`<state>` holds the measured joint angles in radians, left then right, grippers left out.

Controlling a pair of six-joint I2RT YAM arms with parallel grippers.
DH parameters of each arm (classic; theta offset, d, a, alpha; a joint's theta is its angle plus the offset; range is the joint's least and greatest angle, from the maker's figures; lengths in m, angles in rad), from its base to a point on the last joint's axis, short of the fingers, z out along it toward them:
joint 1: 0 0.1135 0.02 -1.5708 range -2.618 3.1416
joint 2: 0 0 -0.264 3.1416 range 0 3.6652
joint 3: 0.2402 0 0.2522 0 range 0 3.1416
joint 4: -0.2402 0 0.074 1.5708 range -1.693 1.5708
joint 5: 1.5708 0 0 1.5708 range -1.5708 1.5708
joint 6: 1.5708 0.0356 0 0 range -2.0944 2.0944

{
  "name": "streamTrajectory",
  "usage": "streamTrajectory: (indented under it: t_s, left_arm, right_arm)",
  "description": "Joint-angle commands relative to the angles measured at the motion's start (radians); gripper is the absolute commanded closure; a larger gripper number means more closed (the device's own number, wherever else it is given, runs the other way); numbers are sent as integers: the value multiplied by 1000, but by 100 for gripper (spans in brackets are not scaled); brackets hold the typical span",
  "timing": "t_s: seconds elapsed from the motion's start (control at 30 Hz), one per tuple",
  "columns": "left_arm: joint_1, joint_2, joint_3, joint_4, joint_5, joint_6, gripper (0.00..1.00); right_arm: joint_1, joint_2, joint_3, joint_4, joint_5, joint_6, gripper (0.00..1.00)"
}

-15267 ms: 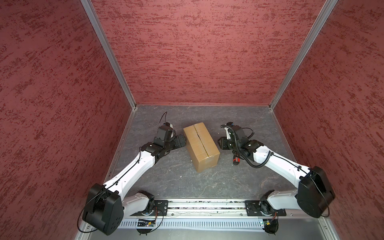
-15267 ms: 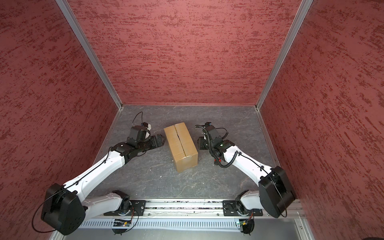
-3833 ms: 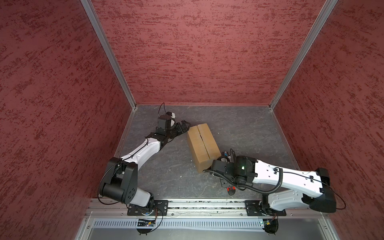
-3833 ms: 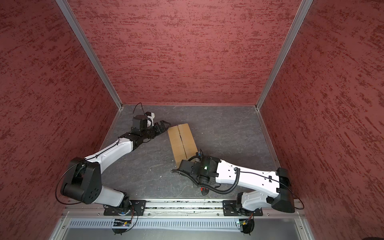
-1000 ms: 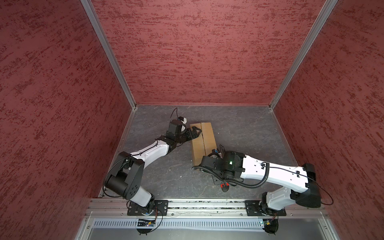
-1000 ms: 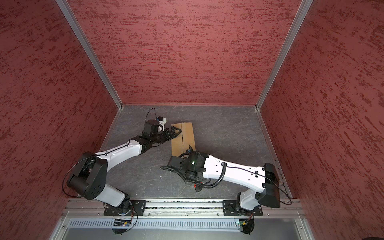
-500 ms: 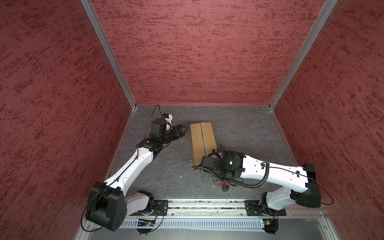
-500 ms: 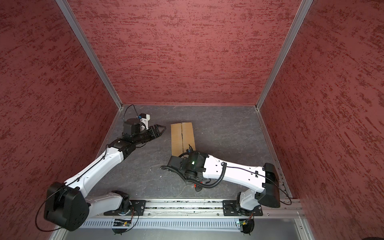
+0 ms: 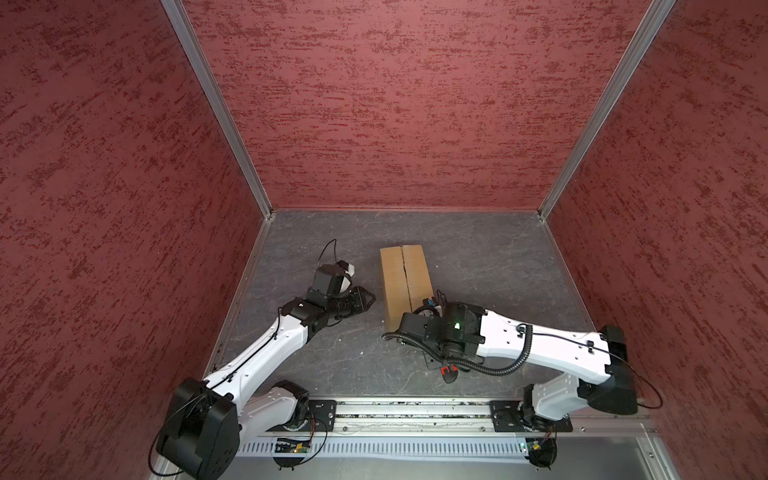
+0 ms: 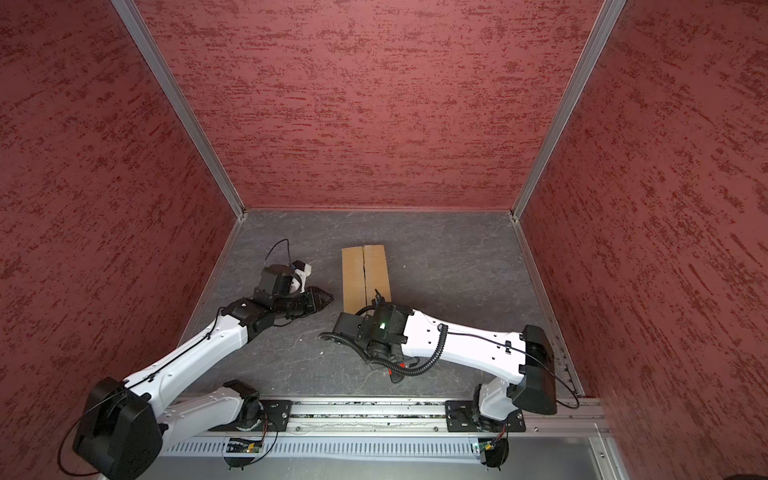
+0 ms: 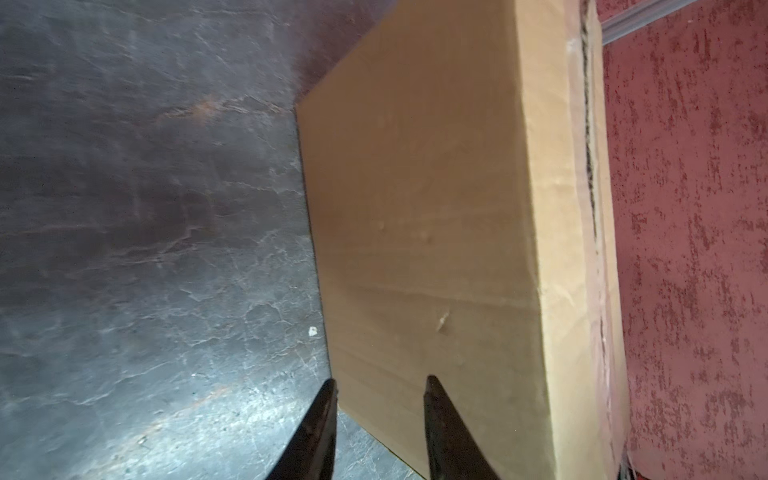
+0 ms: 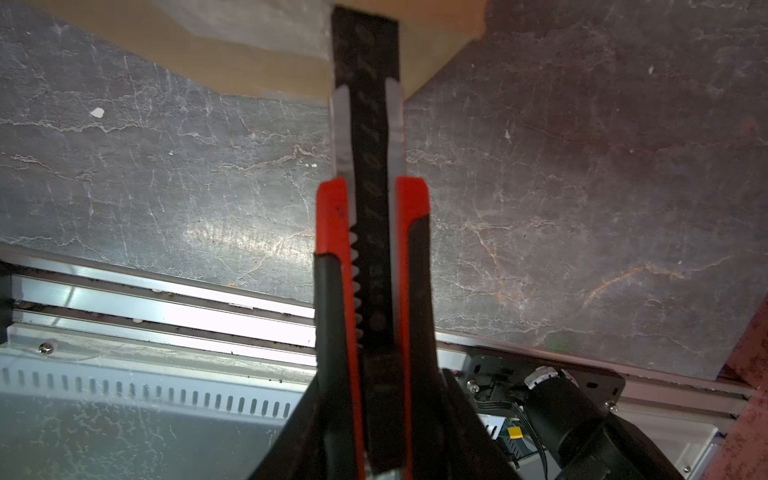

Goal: Unpack the express box

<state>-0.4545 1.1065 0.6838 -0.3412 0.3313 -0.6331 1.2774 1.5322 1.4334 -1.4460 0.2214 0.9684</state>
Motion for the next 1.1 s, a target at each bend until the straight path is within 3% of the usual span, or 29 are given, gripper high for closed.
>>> streamTrajectory:
  t_s: [0.0,1.07]
  left_arm:
    - [-54,11,10,20,-33,-21,65]
    - [-253,24,36,66,-120,-105,65]
  right_arm:
    - [0,15,29,-28,40,21,100]
    - [0,108,132,-24,24,-51,100]
